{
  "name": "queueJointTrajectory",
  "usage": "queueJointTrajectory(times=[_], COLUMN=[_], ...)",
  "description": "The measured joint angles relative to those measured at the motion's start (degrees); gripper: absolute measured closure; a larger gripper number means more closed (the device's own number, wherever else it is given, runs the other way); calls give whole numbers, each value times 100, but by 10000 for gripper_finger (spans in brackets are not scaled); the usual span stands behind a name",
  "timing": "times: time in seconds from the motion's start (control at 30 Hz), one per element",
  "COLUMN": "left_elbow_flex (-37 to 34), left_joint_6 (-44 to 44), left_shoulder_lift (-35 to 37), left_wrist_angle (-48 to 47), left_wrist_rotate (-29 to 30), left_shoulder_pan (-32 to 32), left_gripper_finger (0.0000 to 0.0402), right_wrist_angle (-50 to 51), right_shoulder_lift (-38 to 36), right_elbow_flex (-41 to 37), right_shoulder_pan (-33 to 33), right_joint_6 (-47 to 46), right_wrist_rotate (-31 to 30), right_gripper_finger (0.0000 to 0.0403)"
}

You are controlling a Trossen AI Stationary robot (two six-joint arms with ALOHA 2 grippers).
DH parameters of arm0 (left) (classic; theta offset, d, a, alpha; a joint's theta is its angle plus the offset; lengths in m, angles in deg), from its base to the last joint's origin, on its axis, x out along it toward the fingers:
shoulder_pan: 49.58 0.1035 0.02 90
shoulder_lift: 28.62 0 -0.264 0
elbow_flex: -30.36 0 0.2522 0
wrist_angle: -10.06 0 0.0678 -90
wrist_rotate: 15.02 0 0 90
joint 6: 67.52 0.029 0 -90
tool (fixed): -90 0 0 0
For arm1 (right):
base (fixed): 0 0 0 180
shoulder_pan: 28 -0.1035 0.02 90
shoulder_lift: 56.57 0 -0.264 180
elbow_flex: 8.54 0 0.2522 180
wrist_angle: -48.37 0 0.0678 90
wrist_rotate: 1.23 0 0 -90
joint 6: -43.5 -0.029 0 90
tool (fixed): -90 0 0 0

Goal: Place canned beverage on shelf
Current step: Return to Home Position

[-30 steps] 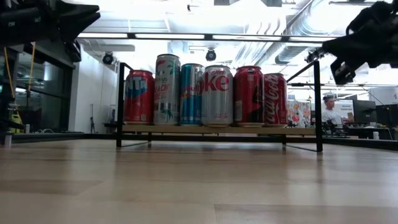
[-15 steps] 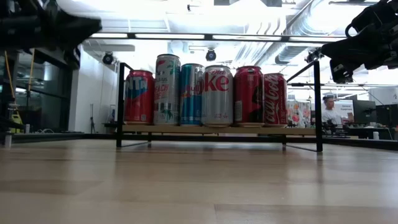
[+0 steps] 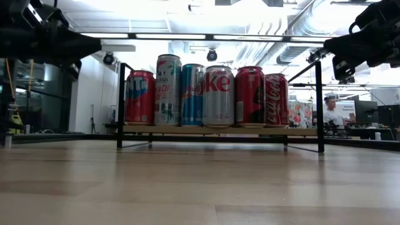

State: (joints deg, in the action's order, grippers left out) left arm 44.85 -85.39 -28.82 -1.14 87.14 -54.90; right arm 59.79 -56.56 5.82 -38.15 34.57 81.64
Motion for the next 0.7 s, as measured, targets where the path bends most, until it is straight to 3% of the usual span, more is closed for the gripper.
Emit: queueJointTrajectory(times=[0.7], left_elbow_flex=[0], left_joint_6=[0], left_shoulder_lift=[-15], left_wrist_angle=[-17], left_wrist_rotate=[-1], left_shoulder_pan=[0], left_gripper_finger=[394], right_wrist_angle=[15], right_shoulder_lift=[103], right_elbow_flex=[-4], right_shoulder_pan=[0], right_joint_6=[0], right_wrist_rotate=[1], right_gripper_finger=[402])
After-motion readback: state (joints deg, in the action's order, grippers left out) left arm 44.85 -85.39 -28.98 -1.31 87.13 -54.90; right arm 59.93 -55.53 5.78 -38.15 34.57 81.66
